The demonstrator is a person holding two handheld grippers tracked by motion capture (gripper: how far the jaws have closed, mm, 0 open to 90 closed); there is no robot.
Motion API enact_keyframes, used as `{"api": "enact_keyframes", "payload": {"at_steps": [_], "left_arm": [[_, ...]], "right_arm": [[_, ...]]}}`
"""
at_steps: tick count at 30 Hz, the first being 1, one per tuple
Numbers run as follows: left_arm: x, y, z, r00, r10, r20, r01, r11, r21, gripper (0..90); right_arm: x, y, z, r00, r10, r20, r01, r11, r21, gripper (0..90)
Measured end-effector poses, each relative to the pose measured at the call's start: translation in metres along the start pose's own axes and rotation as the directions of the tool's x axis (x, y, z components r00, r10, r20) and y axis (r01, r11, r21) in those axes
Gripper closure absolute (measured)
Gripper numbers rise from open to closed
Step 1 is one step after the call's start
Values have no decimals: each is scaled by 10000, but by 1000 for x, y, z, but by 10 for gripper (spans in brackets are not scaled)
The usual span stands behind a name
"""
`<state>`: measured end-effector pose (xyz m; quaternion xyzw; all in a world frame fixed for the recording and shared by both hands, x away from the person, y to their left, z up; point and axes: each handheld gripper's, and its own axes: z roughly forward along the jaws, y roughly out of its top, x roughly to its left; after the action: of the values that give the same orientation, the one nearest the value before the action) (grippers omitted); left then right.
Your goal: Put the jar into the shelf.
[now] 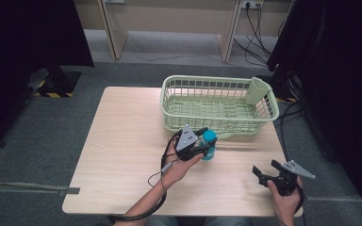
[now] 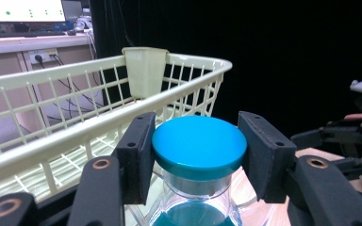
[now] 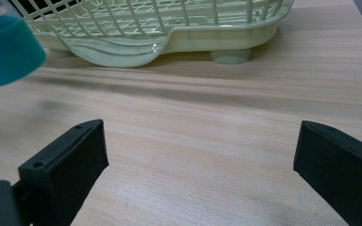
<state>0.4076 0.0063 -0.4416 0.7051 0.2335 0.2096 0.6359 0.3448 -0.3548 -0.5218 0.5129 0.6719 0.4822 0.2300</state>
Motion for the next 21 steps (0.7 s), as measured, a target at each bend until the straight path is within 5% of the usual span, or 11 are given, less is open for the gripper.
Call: {"api": "enact_keyframes", "payload": {"at_steps": [21], "left_arm": [[-3,40,-15,9992,402,-35,-404,9980,-496,480]], "right_arm": [[0,0,0,10000,1,-5,-1,10000,11,35]]}}
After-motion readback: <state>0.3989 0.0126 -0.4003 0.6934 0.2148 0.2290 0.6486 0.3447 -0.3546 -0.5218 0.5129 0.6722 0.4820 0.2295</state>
